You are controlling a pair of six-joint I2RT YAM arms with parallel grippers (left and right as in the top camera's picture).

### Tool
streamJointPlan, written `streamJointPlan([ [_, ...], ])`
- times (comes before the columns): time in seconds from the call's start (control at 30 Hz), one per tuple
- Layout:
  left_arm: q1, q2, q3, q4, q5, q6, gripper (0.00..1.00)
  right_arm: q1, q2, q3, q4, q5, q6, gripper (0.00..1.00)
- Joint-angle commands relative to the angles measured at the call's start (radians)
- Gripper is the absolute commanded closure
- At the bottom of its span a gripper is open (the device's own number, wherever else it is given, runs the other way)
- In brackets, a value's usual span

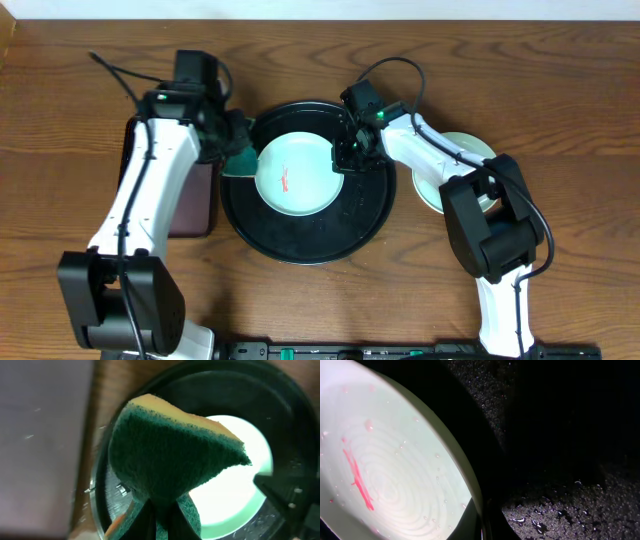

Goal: Clean dirty plates on tray and stack at the side
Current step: 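Scrub the pale green plate with the sponge in the left gripper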

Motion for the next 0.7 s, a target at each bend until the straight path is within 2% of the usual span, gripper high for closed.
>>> streamJointPlan([
  [0.0,-0.061,0.004,-0.039,0.053,-0.012,-0.025,0.93,-0.002,0.023,-0.042,-0.006,0.058,0.037,0.99],
  [0.13,-0.120,0.056,-0.059,0.111,-0.022,-0.025,0.93,-0.002,0.023,-0.042,-0.007,0.068,0.036,0.99],
  [0.5,-0.185,0.263,-0.059,0.111,-0.046,-0.025,0.93,-0.002,0.023,-0.042,-0.007,0.071,0.033,0.99],
  [0.57,-0.193,0.276,-0.059,0.111,-0.003,-0.015,0.92,-0.002,0.023,-0.042,-0.007,0.072,0.033,0.99],
  [0.67,-0.201,0.277,-0.059,0.135,0.122,0.079,0.93,-0.002,0.023,-0.042,-0.007,0.072,0.033,0.99],
])
